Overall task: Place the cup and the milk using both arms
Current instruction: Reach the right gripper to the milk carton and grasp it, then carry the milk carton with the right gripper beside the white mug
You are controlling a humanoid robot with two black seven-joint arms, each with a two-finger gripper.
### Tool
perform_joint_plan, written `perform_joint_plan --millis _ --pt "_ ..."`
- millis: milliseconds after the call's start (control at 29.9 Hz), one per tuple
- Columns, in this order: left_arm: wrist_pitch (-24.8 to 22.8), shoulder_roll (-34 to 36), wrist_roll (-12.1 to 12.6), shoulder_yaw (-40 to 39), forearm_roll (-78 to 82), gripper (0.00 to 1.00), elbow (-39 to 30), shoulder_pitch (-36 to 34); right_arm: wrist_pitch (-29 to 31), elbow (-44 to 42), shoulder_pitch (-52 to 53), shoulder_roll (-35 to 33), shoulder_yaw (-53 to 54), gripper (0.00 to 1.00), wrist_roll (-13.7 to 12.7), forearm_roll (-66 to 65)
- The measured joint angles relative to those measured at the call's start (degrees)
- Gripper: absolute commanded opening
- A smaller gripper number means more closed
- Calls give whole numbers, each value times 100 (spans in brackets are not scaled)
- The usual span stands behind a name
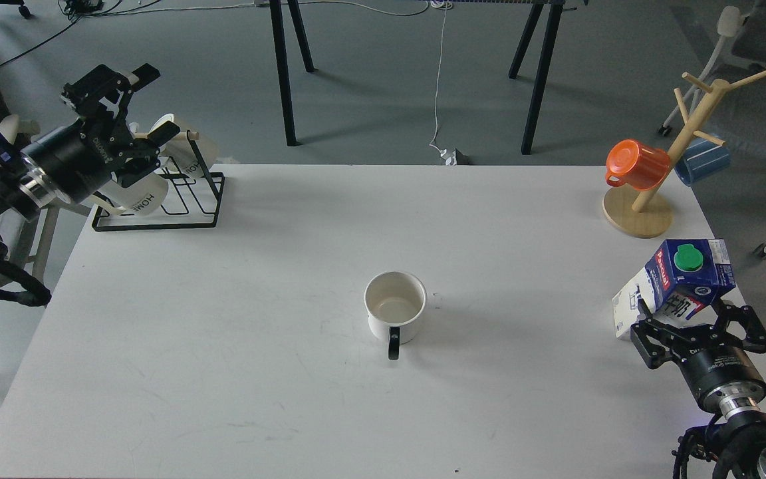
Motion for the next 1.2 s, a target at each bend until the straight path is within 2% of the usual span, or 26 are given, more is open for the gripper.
perform_joint_plan --millis 167,267,301,367,401,468,768,1203 --pt "0 -3 0 8 0 99 2 41 0 -119 45 211 -13 97 0 -22" --pt "0 -3 0 9 0 99 6 51 0 -142 47 267 -8 91 0 -23" --pt "0 -3 0 8 0 99 11 51 0 -143 47 273 -3 83 0 -22" --pt "0 -8 0 8 0 99 35 52 0 -141 43 276 1 51 0 -25" --pt "0 -12 0 9 0 99 52 52 0 -136 33 277 1 42 0 -37" --pt "0 -18 0 9 0 99 81 53 0 -126 19 279 1 31 0 -58" --pt "0 -62 0 9 0 99 100 103 0 -135 18 297 36 23 0 -102" --pt "0 -73 0 9 0 99 140 232 0 266 105 556 154 20 0 -582"
